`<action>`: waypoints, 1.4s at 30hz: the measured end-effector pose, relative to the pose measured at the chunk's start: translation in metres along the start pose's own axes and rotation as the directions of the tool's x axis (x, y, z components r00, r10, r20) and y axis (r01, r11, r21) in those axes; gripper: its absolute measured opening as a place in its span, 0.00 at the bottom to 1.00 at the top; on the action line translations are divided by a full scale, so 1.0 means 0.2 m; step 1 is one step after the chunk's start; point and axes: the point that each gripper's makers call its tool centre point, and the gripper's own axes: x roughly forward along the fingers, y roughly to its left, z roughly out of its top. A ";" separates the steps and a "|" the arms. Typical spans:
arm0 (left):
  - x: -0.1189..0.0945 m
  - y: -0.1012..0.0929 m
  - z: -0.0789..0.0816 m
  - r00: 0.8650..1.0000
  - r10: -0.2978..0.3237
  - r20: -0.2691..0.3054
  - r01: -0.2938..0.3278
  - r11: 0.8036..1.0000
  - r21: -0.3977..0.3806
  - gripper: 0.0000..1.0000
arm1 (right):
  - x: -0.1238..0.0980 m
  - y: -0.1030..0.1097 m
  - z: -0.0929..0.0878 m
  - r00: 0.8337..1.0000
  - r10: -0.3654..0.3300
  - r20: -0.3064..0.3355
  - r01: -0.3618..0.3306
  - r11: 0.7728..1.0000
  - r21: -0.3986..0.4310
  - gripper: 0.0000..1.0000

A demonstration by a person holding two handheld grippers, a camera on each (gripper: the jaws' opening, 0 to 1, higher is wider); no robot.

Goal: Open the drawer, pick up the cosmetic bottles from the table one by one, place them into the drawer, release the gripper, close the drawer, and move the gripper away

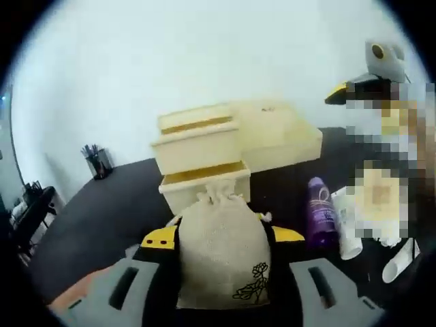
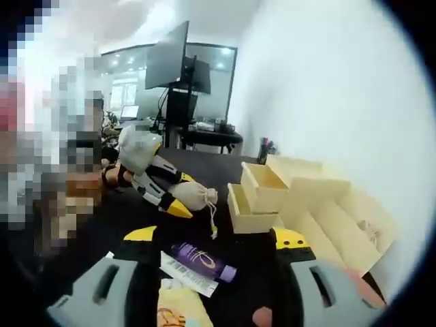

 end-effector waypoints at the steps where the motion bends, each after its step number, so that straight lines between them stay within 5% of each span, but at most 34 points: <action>1: -0.01 0.00 0.02 1.000 0.004 0.020 -0.004 1.000 -0.002 0.45 | 0.00 0.00 0.01 1.000 -0.001 0.008 0.001 1.000 0.003 0.58; 9: -0.08 0.03 0.09 0.994 0.037 0.106 -0.035 0.999 -0.021 0.45 | 0.03 0.06 0.05 0.999 0.029 0.031 -0.030 0.999 0.013 0.57; 19: -0.20 0.03 0.23 0.965 0.079 0.250 -0.070 0.997 -0.045 0.45 | 0.04 0.06 0.12 0.993 0.043 0.114 -0.052 0.996 0.073 0.57; 27: -0.25 0.01 0.27 0.951 0.090 0.296 -0.081 0.996 -0.043 0.45 | 0.03 0.06 0.17 0.983 0.040 0.178 -0.063 0.990 0.127 0.57; 42: -0.36 0.00 0.35 0.885 0.141 0.444 -0.138 0.990 -0.040 0.45 | 0.00 0.17 0.38 0.955 0.038 0.294 -0.085 0.985 0.147 0.58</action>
